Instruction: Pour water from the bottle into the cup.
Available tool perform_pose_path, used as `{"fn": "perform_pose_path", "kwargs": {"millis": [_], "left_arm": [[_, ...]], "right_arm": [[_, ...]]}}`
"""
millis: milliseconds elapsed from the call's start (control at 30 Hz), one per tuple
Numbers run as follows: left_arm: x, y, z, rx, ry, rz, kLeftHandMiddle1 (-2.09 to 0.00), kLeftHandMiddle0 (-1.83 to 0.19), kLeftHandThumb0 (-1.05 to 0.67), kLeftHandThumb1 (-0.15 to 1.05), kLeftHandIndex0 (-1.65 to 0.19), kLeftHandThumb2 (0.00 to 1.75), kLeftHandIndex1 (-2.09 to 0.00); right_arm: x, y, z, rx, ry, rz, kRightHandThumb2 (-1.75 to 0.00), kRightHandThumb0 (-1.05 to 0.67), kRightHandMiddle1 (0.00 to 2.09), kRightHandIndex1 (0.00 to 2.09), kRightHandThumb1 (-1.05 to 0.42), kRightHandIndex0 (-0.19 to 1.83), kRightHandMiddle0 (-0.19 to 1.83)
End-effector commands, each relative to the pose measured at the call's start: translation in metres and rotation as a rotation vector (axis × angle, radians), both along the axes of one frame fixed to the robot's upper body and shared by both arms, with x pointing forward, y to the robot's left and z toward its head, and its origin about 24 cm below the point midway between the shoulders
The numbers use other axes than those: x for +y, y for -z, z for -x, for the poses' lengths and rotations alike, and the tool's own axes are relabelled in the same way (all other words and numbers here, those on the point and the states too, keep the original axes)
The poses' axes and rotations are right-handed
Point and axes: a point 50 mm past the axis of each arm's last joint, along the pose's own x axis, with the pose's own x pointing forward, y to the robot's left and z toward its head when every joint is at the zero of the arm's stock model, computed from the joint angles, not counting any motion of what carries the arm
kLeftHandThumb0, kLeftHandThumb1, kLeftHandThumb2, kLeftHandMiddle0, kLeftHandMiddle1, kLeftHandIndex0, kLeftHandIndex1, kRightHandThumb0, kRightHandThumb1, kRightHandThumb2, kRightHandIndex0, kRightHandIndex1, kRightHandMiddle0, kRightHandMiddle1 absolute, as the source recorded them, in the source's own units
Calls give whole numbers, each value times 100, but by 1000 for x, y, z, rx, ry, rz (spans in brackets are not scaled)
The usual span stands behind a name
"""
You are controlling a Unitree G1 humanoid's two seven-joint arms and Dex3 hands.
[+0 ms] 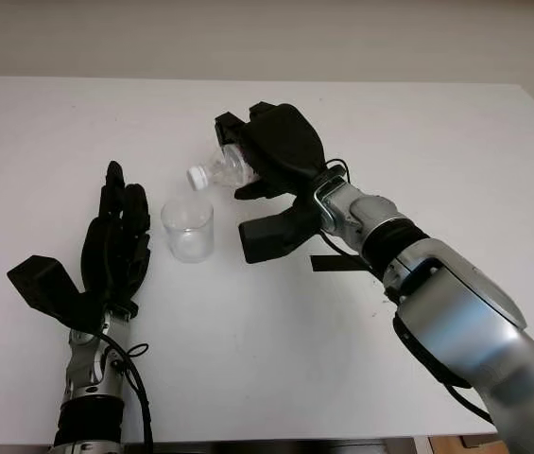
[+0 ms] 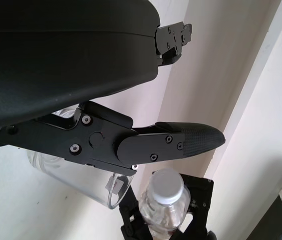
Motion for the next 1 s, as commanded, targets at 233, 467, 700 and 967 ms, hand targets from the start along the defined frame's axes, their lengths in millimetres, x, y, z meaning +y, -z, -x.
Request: {"fn": "perform_pose_path", "kwargs": {"millis": [233, 467, 700, 967], "left_arm": [[-5, 12, 2, 46, -1, 32, -3, 19, -67, 105, 19, 44, -2], [-5, 14, 0, 51, -1, 22, -4, 18, -67, 105, 18, 45, -2], [-7, 14, -1, 59, -7, 27, -5, 18, -69, 105, 19, 42, -3], [-6, 15, 1, 56, -6, 14, -5, 18, -68, 105, 18, 44, -4]], "right_arm": [[5, -17, 1, -189, -61, 77, -26, -49, 209, 209, -105, 131, 73], [8, -18, 4, -220, -94, 38, -18, -50, 209, 209, -105, 129, 75], [11, -18, 6, -231, -110, -3, -12, -50, 209, 209, -105, 132, 81], [7, -14, 5, -23, -84, -279, -16, -43, 209, 209, -105, 132, 92]]}}
